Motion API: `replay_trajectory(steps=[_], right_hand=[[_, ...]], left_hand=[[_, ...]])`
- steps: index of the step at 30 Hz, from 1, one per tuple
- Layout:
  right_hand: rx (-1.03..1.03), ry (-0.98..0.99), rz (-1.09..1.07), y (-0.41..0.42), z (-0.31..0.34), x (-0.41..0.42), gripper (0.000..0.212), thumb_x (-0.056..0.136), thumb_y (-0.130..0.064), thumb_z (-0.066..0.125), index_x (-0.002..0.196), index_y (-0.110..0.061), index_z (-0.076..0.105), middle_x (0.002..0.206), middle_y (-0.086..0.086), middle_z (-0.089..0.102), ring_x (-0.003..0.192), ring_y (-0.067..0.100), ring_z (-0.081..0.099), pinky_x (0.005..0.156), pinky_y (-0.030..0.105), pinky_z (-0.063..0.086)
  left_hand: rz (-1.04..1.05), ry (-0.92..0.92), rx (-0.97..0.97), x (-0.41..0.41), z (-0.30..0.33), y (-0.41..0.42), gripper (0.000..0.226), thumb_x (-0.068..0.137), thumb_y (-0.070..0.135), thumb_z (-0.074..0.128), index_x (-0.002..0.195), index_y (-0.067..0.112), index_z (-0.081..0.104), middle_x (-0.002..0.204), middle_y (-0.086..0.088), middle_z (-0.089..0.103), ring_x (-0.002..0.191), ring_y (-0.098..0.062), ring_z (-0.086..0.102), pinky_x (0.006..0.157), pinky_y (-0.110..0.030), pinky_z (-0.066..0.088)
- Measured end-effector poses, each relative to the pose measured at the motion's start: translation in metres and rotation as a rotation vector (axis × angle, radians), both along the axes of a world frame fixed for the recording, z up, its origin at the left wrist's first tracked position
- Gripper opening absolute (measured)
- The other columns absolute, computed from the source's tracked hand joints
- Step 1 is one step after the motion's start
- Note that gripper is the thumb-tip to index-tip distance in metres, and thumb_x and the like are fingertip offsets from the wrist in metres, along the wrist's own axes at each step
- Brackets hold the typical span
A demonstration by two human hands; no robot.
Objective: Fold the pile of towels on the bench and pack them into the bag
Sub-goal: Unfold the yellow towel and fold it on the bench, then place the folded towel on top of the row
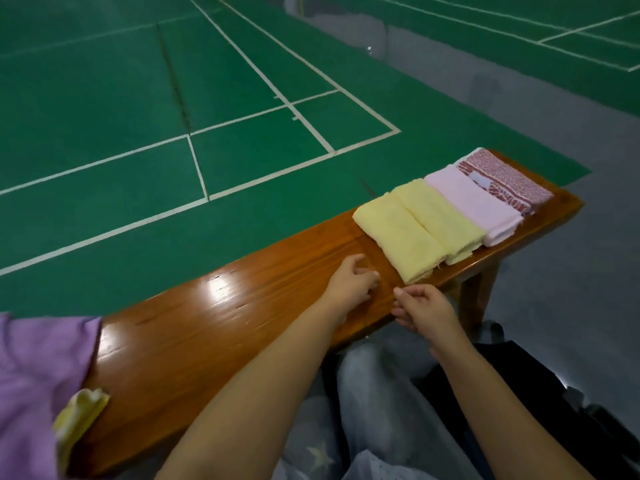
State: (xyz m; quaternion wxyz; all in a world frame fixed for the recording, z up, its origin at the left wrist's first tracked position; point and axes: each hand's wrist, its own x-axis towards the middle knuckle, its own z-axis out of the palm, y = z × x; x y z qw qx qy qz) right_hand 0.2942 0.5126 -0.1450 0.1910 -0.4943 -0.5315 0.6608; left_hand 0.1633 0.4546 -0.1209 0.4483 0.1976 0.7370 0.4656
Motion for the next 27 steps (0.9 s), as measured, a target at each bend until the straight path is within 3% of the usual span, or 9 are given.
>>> replay_trajectory(steps=[6, 12, 14, 18, 22, 27], right_hand=[[0.088, 0.015, 0.316, -0.062, 0.028, -0.034, 0.014, 0.091, -0.022, 0.063, 0.099, -0.011, 0.058, 0.097, 0.010, 0.067, 0.082, 0.015, 0.067, 0.068, 0.024, 0.051], [0.224, -0.005, 0.702, -0.146, 0.053, -0.090, 0.018, 0.090, -0.028, 0.062, 0.103, -0.016, 0.060, 0.097, 0.003, 0.067, 0.088, 0.015, 0.067, 0.079, 0.032, 0.055], [0.278, 0.010, 0.792, -0.175, 0.061, -0.108, 0.019, 0.090, -0.029, 0.062, 0.104, -0.017, 0.060, 0.098, 0.001, 0.067, 0.087, 0.013, 0.067, 0.076, 0.029, 0.055], [0.333, 0.045, 0.942, -0.223, 0.069, -0.135, 0.016, 0.090, -0.030, 0.061, 0.102, -0.019, 0.060, 0.095, -0.002, 0.067, 0.082, 0.008, 0.066, 0.073, 0.027, 0.054], [0.312, 0.056, 0.999, -0.248, 0.065, -0.147, 0.018, 0.090, -0.028, 0.062, 0.102, -0.015, 0.060, 0.093, 0.003, 0.068, 0.082, 0.012, 0.068, 0.078, 0.034, 0.056], [0.311, 0.026, 1.011, -0.251, 0.055, -0.146, 0.018, 0.090, -0.028, 0.062, 0.100, -0.014, 0.061, 0.092, 0.002, 0.068, 0.077, 0.008, 0.067, 0.077, 0.033, 0.056]], left_hand=[[0.211, 0.061, 0.101, -0.011, 0.013, -0.113, 0.027, 0.098, 0.018, 0.054, 0.124, 0.016, 0.051, 0.109, -0.004, 0.067, 0.100, -0.017, 0.066, 0.093, -0.037, 0.053], [0.547, 0.291, 0.097, -0.052, 0.040, -0.247, 0.020, 0.096, 0.022, 0.057, 0.116, 0.026, 0.055, 0.107, 0.004, 0.066, 0.096, -0.011, 0.065, 0.077, -0.027, 0.056], [0.688, 0.491, 0.014, -0.069, 0.047, -0.292, 0.017, 0.094, 0.023, 0.059, 0.111, 0.027, 0.057, 0.105, 0.007, 0.064, 0.093, -0.007, 0.062, 0.071, -0.018, 0.048], [0.888, 0.839, -0.359, -0.100, 0.047, -0.379, 0.032, 0.090, 0.021, 0.061, 0.120, 0.011, 0.061, 0.120, -0.012, 0.061, 0.113, -0.028, 0.054, 0.091, -0.032, 0.040], [0.778, 0.891, -0.860, -0.107, 0.029, -0.429, 0.047, 0.088, 0.035, 0.065, 0.127, 0.010, 0.056, 0.131, -0.016, 0.050, 0.118, -0.036, 0.046, 0.096, -0.038, 0.037], [0.735, 0.968, -0.815, -0.113, 0.020, -0.441, 0.021, 0.091, 0.027, 0.062, 0.104, 0.011, 0.068, 0.114, -0.013, 0.057, 0.104, -0.035, 0.052, 0.084, -0.041, 0.041]])
